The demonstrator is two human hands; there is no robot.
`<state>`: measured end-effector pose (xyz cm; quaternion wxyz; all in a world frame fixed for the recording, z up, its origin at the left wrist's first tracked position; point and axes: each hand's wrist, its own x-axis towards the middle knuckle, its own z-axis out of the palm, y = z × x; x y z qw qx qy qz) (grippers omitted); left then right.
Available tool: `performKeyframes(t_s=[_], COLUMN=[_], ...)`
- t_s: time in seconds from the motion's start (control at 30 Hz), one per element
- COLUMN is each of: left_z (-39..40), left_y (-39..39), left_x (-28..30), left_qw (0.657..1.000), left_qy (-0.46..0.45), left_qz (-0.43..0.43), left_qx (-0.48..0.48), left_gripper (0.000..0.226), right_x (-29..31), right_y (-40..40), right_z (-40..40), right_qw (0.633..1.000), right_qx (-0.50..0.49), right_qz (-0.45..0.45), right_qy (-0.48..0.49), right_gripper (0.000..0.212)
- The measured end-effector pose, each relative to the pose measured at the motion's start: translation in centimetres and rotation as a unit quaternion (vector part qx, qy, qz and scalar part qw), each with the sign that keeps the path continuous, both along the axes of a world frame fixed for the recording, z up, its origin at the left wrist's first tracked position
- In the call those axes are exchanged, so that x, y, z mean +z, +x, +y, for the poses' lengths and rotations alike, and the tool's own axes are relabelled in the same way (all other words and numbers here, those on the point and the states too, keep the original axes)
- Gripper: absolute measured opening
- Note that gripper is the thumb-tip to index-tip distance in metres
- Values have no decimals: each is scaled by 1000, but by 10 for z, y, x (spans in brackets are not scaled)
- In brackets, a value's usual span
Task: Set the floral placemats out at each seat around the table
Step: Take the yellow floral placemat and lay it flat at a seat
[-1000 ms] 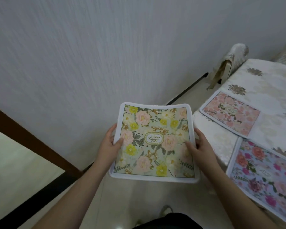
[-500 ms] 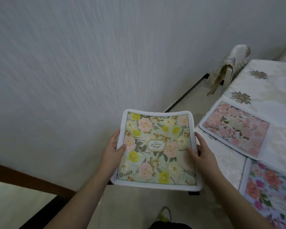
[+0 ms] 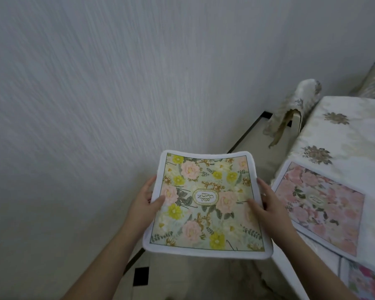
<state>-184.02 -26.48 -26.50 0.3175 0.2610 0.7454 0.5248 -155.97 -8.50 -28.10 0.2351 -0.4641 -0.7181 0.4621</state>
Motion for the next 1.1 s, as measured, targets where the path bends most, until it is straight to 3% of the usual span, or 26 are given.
performKeyframes(t_s=[0.47, 0.7, 1.1], left_z=[121, 182, 337], left_y=[-149, -155, -130], left_x=[45, 48, 91], left_qw=[990, 980, 964], left_qy=[63, 86, 101], left_qz=[-59, -86, -82], left_qx=[-115, -159, -233], left_gripper=[61, 57, 50], right_x=[54, 82, 108], right_y=[-105, -95, -55], right_z=[62, 86, 194], right_qw=[992, 984, 966], right_qx=[-104, -165, -213], right_qz=[78, 71, 144], right_qy=[-5, 10, -11], right_gripper=[58, 52, 50])
